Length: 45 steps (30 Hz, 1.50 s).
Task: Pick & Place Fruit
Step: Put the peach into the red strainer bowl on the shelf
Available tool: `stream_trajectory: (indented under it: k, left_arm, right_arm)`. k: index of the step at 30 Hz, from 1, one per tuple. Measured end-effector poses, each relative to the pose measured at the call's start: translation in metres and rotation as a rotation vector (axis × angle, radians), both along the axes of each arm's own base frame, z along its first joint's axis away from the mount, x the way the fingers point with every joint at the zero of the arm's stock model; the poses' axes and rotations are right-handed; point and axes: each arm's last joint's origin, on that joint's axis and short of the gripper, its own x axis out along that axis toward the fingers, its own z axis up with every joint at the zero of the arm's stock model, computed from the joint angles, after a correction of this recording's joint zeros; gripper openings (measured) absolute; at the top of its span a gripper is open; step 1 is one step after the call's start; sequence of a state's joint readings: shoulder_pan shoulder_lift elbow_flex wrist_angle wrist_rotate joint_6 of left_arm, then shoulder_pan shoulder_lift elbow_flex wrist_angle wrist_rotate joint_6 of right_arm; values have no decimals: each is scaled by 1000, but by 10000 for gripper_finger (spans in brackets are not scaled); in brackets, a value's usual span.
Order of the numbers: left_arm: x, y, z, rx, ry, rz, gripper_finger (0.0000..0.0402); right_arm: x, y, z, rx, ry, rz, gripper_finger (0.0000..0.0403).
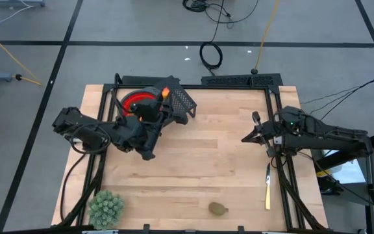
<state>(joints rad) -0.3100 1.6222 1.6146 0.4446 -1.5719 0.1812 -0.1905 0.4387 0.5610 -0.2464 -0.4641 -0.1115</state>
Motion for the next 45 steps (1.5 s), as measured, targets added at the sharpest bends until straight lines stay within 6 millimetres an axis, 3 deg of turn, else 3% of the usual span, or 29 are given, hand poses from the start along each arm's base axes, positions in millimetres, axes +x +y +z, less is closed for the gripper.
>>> stream_trajectory:
  k: [12, 30, 38, 45]
  left_arm:
    - [3, 16, 0, 16, 52, 48, 83]
    - [11, 39, -13, 47, 181, 115, 83]
    - [18, 54, -27, 60, 184, 26, 83]
    - [21, 83, -52, -51, 150, -83, 83]
  right_arm:
    - [-27, 3, 2, -1, -35, -78, 0]
    - [-42, 0, -10, -13, -13, -294, 0]
    - [-43, 0, -21, 13, -21, -316, 0]
    - [-44, 0, -21, 12, -27, -319, 0]
